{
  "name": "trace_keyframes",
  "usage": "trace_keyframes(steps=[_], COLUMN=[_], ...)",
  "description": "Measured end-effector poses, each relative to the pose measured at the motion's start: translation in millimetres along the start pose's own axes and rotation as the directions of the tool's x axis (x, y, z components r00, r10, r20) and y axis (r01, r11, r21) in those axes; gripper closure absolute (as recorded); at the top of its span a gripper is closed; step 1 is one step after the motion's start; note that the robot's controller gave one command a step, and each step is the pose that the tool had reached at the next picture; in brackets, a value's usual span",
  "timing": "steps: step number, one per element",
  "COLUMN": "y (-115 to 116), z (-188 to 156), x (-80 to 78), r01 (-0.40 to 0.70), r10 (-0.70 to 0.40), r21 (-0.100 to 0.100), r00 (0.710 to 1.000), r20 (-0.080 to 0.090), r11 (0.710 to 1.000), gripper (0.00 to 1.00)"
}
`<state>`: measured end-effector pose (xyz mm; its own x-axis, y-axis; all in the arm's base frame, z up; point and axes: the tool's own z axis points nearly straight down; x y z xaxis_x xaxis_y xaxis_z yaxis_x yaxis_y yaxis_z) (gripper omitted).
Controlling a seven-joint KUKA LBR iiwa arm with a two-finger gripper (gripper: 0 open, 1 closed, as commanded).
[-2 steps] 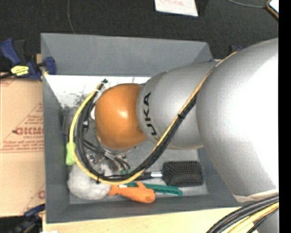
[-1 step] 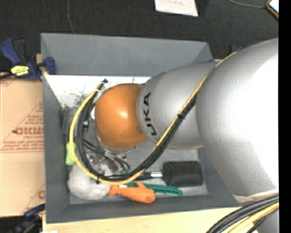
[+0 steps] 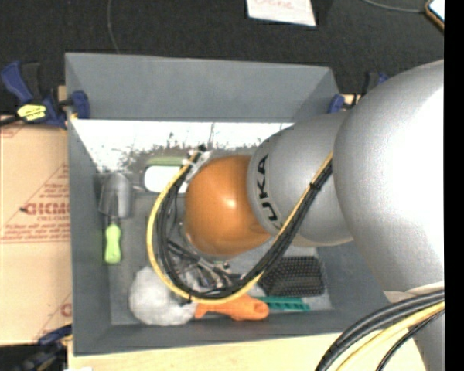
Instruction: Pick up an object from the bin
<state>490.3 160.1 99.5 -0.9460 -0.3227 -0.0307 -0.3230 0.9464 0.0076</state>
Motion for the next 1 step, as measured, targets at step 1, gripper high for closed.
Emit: trace_keyframes(steps=[1], y=[46.7], z=[-207.0], x=[-39.6], r01=[0.032], r10=[-0.032], r21=[-0.001], r00=[0.999], r20=[-0.001], r11=[0.999], gripper=[1.0])
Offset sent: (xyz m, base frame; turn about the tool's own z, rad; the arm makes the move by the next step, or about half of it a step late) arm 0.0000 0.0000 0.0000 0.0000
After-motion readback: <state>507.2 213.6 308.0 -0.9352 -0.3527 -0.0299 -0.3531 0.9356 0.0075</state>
